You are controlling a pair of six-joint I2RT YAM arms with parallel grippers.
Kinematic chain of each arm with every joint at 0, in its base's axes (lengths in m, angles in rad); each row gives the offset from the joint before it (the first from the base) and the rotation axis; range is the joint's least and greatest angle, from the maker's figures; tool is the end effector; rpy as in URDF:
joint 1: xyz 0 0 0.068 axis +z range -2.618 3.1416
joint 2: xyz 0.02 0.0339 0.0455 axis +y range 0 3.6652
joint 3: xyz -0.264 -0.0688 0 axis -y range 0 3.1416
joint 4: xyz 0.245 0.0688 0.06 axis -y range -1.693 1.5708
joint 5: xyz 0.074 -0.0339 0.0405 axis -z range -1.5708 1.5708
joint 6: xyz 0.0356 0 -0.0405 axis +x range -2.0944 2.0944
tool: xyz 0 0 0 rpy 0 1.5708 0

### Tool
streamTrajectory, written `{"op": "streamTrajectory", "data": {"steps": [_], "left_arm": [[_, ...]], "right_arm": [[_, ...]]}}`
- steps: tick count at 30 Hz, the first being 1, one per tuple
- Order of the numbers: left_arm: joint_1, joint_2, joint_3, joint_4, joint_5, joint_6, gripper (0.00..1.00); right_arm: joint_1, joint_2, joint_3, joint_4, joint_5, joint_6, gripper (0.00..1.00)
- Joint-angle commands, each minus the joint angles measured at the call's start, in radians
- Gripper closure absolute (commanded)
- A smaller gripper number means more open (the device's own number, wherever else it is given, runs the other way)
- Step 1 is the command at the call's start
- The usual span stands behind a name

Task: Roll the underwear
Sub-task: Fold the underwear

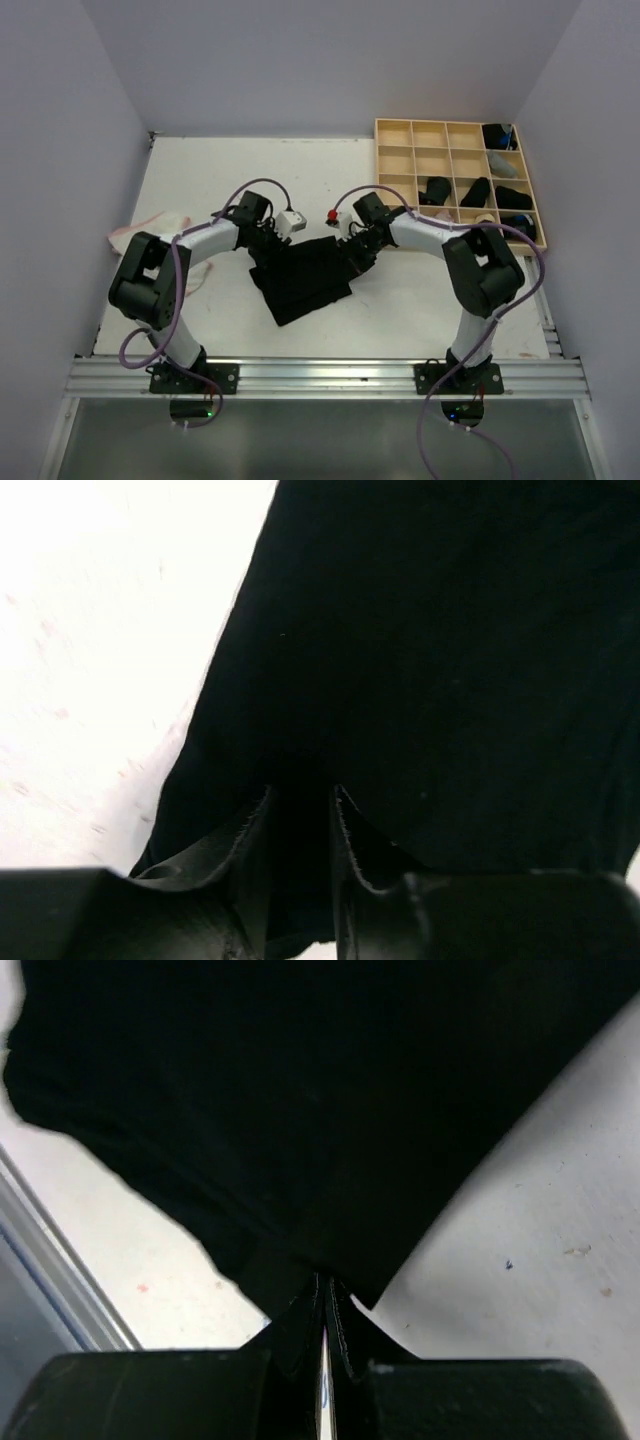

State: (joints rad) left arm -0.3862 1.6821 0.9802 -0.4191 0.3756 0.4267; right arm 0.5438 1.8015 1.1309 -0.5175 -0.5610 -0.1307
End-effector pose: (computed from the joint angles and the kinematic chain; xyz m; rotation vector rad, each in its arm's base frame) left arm 0.2931 -0.1333 0.1670 1.1513 2.3839 -0.4903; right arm 0.2884 0.1965 0.1686 -1.0555 2.5459 0.8852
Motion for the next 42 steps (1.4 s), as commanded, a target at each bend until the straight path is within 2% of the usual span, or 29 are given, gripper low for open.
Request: {"op": "streamTrajectory", "data": {"steps": [1,5,8,10,13,15,18,20,24,25,29,30,36,42], "left_arm": [[0.023,0.02,-0.017,0.049,-0.101,-0.112,0.73],[0.101,-0.011,-0.072,0.0,-0.107,-0.085,0.75],[0.135,-0.103,-0.124,-0.035,-0.096,-0.026,0.75],[0.147,-0.201,-0.141,-0.041,-0.083,0.0,0.7],[0.152,-0.304,-0.117,-0.02,-0.026,-0.011,0.6],[0.144,-0.321,-0.08,0.006,-0.003,-0.037,0.58],[0.089,-0.273,0.017,0.011,0.003,-0.071,0.56],[0.02,-0.236,0.066,0.037,-0.065,-0.127,0.57],[-0.1,-0.128,0.12,0.087,-0.167,-0.264,0.61],[-0.135,-0.111,0.114,0.104,-0.188,-0.279,0.61],[-0.204,-0.065,0.132,0.134,-0.27,-0.324,0.6],[-0.215,-0.044,0.138,0.134,-0.286,-0.335,0.6],[-0.255,0.028,0.178,0.12,-0.285,-0.342,0.6],[-0.26,0.068,0.199,0.129,-0.238,-0.333,0.59]], "right_arm": [[0.001,0.086,0.026,0.016,0.055,0.123,0.97],[-0.001,0.195,0.128,0.008,0.131,0.112,0.97],[-0.004,0.28,0.266,-0.004,0.141,0.091,0.98],[-0.005,0.308,0.367,-0.004,0.122,0.088,0.98],[-0.025,0.285,0.423,-0.004,0.061,0.103,0.95],[-0.057,0.201,0.376,0.02,0.027,0.123,0.94],[-0.108,0.054,0.237,0.118,-0.039,0.259,0.92],[-0.122,0.0,0.173,0.184,-0.059,0.376,0.91],[-0.127,-0.016,0.034,0.292,-0.143,0.607,0.95],[-0.127,-0.002,0.012,0.322,-0.151,0.711,0.96],[-0.123,0.025,-0.088,0.511,-0.168,0.891,0.98],[-0.119,0.03,-0.1,0.564,-0.139,0.905,0.98],[-0.104,0.084,-0.099,0.594,-0.094,0.916,0.97],[-0.099,0.133,-0.066,0.478,0.013,0.852,0.98]]}}
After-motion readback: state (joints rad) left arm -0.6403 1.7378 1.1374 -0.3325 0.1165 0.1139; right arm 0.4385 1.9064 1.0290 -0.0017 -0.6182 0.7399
